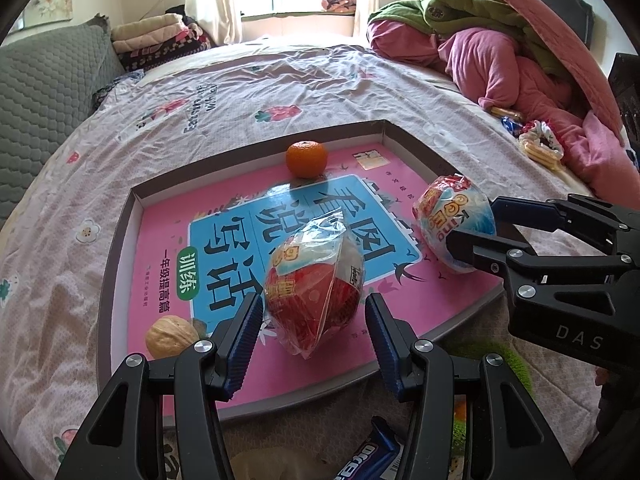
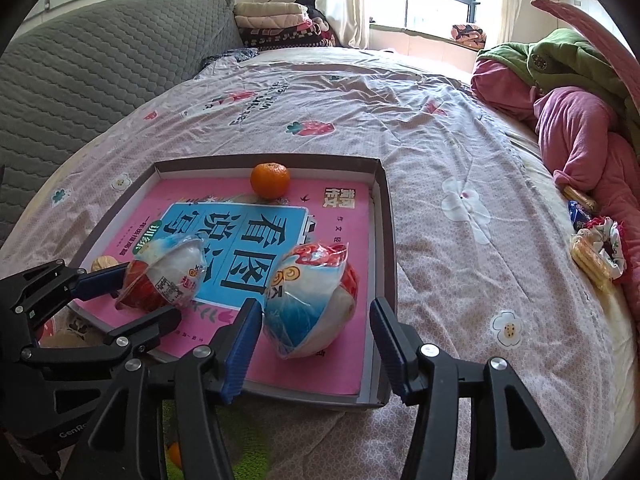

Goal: Organize objects
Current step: 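Lower the blue-white egg into the tray with the right gripper while the left lowers the bag, then open both grippers and pull them back from the tray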

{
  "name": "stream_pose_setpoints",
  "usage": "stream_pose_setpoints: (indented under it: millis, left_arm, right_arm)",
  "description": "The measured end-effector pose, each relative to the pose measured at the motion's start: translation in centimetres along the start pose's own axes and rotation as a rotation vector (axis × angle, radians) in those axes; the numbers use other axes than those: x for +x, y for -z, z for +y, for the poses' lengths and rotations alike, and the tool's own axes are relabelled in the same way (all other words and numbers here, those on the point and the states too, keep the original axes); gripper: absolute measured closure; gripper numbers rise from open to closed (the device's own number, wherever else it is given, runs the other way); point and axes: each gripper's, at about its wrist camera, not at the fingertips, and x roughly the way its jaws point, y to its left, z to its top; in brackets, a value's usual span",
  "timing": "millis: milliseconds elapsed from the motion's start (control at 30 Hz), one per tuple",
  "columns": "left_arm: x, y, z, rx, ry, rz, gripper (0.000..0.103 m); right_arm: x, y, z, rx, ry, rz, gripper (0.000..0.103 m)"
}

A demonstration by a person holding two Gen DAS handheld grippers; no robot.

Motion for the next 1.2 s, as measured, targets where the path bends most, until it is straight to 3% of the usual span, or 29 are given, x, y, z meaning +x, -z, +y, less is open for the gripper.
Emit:
stream_pose_setpoints:
  millis: [733, 1200]
  left_arm:
    - [-0.6, -0.2, 1.1, -0.035, -0.002, -0.003, 0.048]
    - [-2.1, -0.3, 2.0, -0.078, 0.032, -0.034, 0.044]
  right_arm:
    - [-1.4, -0.6, -0.9, 0.024, 0.017, -0.051, 0.043]
    - [-3.7, -1.1, -1.5, 0.051, 0.001, -0.146, 0.04]
